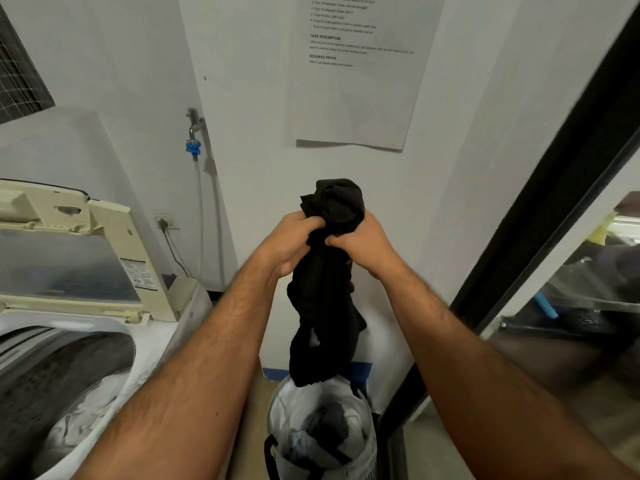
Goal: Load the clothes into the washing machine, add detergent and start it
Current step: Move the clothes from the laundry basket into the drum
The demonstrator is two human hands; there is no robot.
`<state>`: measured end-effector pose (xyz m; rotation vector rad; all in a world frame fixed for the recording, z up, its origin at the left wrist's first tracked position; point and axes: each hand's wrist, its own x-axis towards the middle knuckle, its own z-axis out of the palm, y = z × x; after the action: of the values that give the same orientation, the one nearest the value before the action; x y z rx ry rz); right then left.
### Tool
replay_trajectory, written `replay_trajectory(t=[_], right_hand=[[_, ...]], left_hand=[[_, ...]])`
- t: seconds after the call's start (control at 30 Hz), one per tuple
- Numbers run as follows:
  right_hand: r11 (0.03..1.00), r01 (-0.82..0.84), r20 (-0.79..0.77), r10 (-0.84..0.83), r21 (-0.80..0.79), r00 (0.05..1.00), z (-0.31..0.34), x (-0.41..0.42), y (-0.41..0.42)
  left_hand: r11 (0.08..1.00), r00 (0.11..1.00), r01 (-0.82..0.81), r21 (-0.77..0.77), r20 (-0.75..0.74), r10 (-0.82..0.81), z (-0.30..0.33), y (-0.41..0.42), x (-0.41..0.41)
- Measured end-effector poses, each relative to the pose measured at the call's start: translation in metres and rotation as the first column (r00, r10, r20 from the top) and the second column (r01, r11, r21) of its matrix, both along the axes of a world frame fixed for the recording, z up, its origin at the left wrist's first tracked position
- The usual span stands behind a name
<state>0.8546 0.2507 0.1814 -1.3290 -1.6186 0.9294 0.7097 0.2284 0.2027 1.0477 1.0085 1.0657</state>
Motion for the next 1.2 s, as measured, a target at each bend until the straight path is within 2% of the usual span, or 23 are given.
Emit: replay_trajectory(t=[0.1,0.17,0.27,0.33,0.4,0.47,0.53,0.57,0.6,0.73,0.8,0.87,0.9,0.97,1.07,1.13,1.2], right_hand=[[0.998,0.062,-0.04,-0.061,0.005,0.997,0.012,-0.003,0.002],[0.993,0.121,-0.092,-0.12,0.008,0.989,0.018,-0.002,0.003],[0.976,0.172,-0.344,-0.209,-0.135,0.915,0.026,0.005,0.006],[0.963,0.153,-0.492,-0.247,-0.223,0.835,0.03,0.008,0.005],[0.942,0.11,-0.581,-0.284,-0.317,0.763,0.034,0.006,0.002],[0.907,0.031,-0.636,-0.32,-0.421,0.702,0.035,0.002,-0.002],[0.868,-0.064,-0.677,-0.336,-0.493,0.655,0.036,-0.001,-0.009],[0.852,-0.092,-0.684,-0.345,-0.516,0.643,0.035,-0.002,-0.011],[0.841,-0.113,-0.688,-0.348,-0.53,0.637,0.034,-0.001,-0.013],[0.812,-0.19,-0.684,-0.31,-0.552,0.66,0.029,0.007,-0.017],[0.85,-0.147,-0.572,-0.203,-0.506,0.795,0.024,0.012,-0.017],[0.942,-0.069,-0.368,-0.06,-0.327,0.928,0.021,0.019,-0.017],[0.967,-0.083,-0.298,0.009,-0.239,0.955,0.019,0.022,-0.016],[0.961,-0.207,-0.311,0.143,-0.183,0.94,0.015,0.028,-0.018],[0.901,-0.386,-0.461,0.262,-0.199,0.848,0.011,0.031,-0.023],[0.923,-0.353,-0.48,0.243,-0.153,0.843,0.008,0.028,-0.022],[0.96,-0.251,-0.473,0.165,-0.125,0.866,0.008,0.022,-0.02]], left_hand=[[0.997,0.996,-0.069,0.027,0.058,0.067,-0.003,-0.004,-0.002],[0.985,0.985,-0.173,-0.008,0.001,0.173,-0.013,-0.007,-0.009],[0.927,0.955,-0.288,-0.239,-0.142,0.26,-0.043,-0.015,-0.021],[0.853,0.958,-0.27,-0.447,-0.216,0.19,-0.062,-0.025,-0.023],[0.741,0.986,-0.153,-0.654,-0.048,0.161,-0.077,-0.033,-0.016],[0.666,0.938,0.021,-0.746,0.244,0.244,-0.086,-0.036,-0.007],[0.666,0.788,0.149,-0.731,0.495,0.367,-0.087,-0.033,0.002],[0.68,0.71,0.178,-0.711,0.571,0.411,-0.084,-0.031,0.006],[0.702,0.675,0.18,-0.689,0.606,0.421,-0.081,-0.028,0.008],[0.852,0.754,0.105,-0.513,0.6,0.268,-0.058,-0.024,0.016],[0.905,0.8,0.08,-0.418,0.569,0.192,-0.045,-0.027,0.021],[0.929,0.825,0.091,-0.358,0.549,0.131,-0.035,-0.025,0.022],[0.937,0.842,0.094,-0.337,0.53,0.106,-0.032,-0.022,0.021],[0.951,0.877,0.105,-0.292,0.478,0.049,-0.026,-0.017,0.02],[0.966,0.917,0.107,-0.237,0.4,-0.003,-0.018,-0.015,0.018],[0.984,0.966,0.042,-0.175,0.259,0.004,-0.015,-0.014,0.014],[0.992,0.993,-0.092,-0.085,0.062,0.098,-0.017,-0.014,0.01]])
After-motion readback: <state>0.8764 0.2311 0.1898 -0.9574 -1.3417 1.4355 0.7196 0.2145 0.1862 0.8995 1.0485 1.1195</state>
